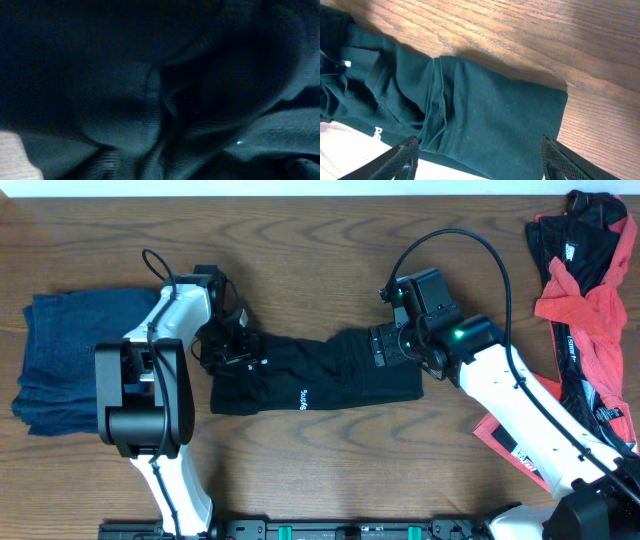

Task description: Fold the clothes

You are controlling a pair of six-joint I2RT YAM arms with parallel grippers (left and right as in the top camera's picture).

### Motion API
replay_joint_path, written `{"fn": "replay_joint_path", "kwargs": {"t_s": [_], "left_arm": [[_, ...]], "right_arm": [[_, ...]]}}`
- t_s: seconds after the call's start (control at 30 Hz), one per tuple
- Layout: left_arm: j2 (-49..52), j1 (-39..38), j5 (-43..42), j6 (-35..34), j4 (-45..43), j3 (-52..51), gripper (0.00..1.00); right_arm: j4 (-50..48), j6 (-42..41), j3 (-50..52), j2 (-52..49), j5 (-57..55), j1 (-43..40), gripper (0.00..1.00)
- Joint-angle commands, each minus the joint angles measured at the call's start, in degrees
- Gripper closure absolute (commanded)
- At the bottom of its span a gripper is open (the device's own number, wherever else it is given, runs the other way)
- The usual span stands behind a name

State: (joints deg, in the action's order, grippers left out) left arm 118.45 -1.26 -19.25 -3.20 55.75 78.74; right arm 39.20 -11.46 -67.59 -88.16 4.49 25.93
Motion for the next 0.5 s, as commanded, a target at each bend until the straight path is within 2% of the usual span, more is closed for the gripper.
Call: {"fn": "replay_joint_path", "kwargs": {"t_s": [0.0, 0.03, 0.07, 0.1, 0.2, 0.33, 0.47], "left_arm": [[5.1, -0.3, -0.7, 1.0, -1.4, -2.9, 0.73], [4.7, -0.3, -0.7, 1.0, -1.4, -2.8, 0.85], [4.1, -0.3, -0.7, 1.0, -1.2, -2.8, 0.92], [3.4, -0.2, -0.7, 1.0, -0.7, -2.6, 0.94], [0.8, 0.5, -0.1, 1.0, 2.1, -1.0, 0.94], [-4.7, 1.2, 5.3, -0.5, 6.3, 1.5, 0.94], [-11.6, 2.1, 7.9, -1.8, 9.2, 3.0, 0.94]], "right_arm": [[0.0, 0.8, -0.2, -0.1, 0.0, 0.0, 0.25], [0.0, 0.8, -0.2, -0.1, 0.0, 0.0, 0.25], [0.0, 0.8, -0.2, -0.1, 0.0, 0.0, 0.25], [0.0, 0.8, -0.2, -0.1, -0.2, -0.1, 0.25], [0.5, 0.6, -0.2, -0.1, -4.6, -0.3, 0.27], [1.6, -3.1, -0.2, -0.1, -11.0, -2.3, 0.26], [2.4, -4.3, -0.2, -0.2, -12.0, -7.0, 0.24]]}}
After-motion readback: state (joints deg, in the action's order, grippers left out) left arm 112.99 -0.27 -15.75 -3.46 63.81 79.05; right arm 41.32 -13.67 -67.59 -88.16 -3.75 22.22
